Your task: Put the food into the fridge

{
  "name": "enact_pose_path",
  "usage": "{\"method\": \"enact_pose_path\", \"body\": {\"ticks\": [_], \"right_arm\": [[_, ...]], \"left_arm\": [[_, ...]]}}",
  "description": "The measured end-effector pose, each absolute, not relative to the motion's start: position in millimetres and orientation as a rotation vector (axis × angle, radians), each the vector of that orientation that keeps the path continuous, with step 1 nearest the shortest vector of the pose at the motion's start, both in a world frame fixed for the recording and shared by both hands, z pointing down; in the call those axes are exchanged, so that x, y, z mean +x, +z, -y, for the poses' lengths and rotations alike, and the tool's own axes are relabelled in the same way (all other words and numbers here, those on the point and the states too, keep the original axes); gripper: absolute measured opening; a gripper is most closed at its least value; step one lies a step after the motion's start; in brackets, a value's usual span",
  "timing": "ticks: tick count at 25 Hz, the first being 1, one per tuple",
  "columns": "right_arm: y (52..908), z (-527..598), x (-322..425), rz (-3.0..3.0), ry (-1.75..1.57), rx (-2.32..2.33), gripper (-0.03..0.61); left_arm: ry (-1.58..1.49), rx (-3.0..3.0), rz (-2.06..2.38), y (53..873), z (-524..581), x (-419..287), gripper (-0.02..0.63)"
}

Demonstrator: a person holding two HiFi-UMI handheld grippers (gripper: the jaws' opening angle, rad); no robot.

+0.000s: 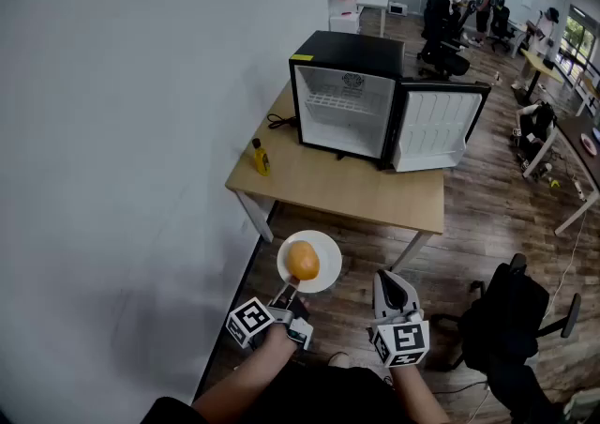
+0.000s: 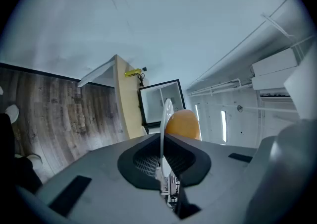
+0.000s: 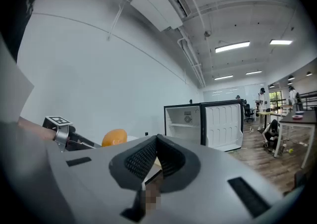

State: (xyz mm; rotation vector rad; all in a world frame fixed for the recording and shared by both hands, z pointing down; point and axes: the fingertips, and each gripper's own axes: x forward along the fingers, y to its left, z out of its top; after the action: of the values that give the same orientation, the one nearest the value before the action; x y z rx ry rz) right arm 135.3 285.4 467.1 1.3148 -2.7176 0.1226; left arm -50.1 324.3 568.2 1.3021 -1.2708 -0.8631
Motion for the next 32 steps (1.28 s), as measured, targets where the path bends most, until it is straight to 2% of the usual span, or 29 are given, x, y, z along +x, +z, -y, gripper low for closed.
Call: {"method": "enact_pose_path", "body": {"ticks": [20, 32], "right_arm": [[494, -267, 171, 2.725, 0.13, 1.301, 0.06], [511, -173, 160, 2.656, 0.177, 1.391, 0.06]], "left_arm": [[-0.86, 1.271, 1.215, 568, -333, -13, 0.021], [-0.79, 1.313, 1.142, 584, -230, -28, 0.021]]}}
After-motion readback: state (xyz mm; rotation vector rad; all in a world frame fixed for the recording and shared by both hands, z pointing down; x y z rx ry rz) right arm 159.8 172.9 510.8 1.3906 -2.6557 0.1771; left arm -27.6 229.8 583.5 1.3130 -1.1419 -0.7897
